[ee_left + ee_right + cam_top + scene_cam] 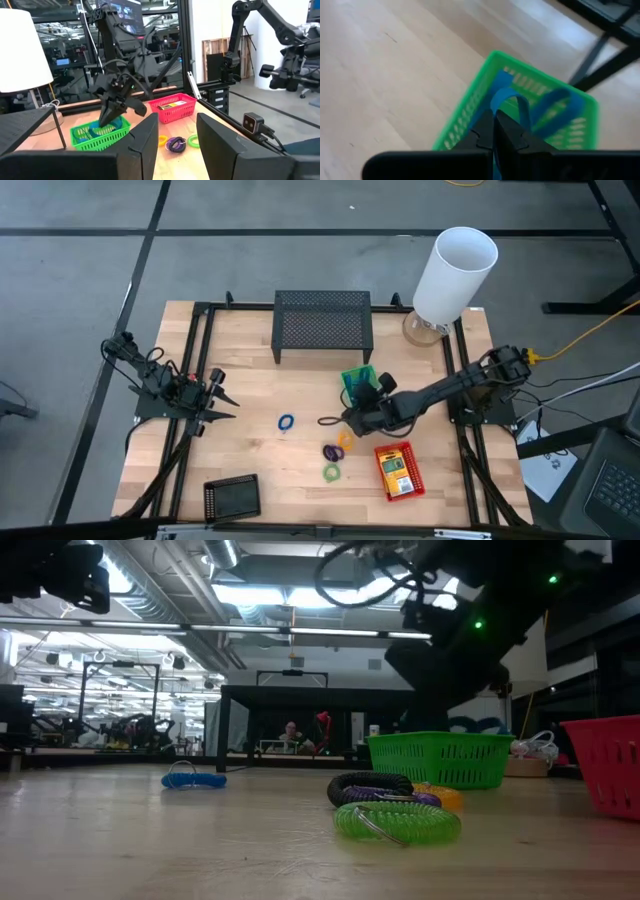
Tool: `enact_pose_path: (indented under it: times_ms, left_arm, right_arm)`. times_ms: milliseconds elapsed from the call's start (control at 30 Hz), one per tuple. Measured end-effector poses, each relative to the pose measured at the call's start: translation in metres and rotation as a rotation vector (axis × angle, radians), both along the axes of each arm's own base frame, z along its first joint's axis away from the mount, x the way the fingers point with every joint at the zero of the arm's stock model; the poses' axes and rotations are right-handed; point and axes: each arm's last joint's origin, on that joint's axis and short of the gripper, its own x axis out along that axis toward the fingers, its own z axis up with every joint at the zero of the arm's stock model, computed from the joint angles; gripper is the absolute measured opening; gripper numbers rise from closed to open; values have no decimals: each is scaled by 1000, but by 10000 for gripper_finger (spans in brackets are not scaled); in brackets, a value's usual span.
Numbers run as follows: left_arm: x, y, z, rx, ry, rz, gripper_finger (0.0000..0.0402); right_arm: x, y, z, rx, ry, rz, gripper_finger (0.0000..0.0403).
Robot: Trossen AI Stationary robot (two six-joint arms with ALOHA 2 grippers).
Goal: Pick & Place Office Desk Supplies
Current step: Put the blue rubber band into the green basket
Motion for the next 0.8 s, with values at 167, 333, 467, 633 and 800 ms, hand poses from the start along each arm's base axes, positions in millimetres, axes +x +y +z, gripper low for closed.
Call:
enact_pose_path:
  times_ms: [167, 333, 467, 633, 800]
  left_arm:
    - [0, 0, 0, 0, 0, -1, 129]
    - [0, 0, 0, -8, 2, -2, 129]
    - [0, 0, 0, -26, 7, -4, 129]
    - [0, 0, 0, -47, 13, -1, 129]
    - [0, 0, 0, -44, 16, 4, 130]
  right_arm:
    - [8, -11, -4, 23, -36, 41, 2]
    - [11, -23, -7, 50, -16, 36, 2]
    - [12, -26, -7, 48, -6, 38, 2]
    - [12, -26, -6, 27, -11, 34, 17]
    - [13, -25, -3, 55, -13, 57, 86]
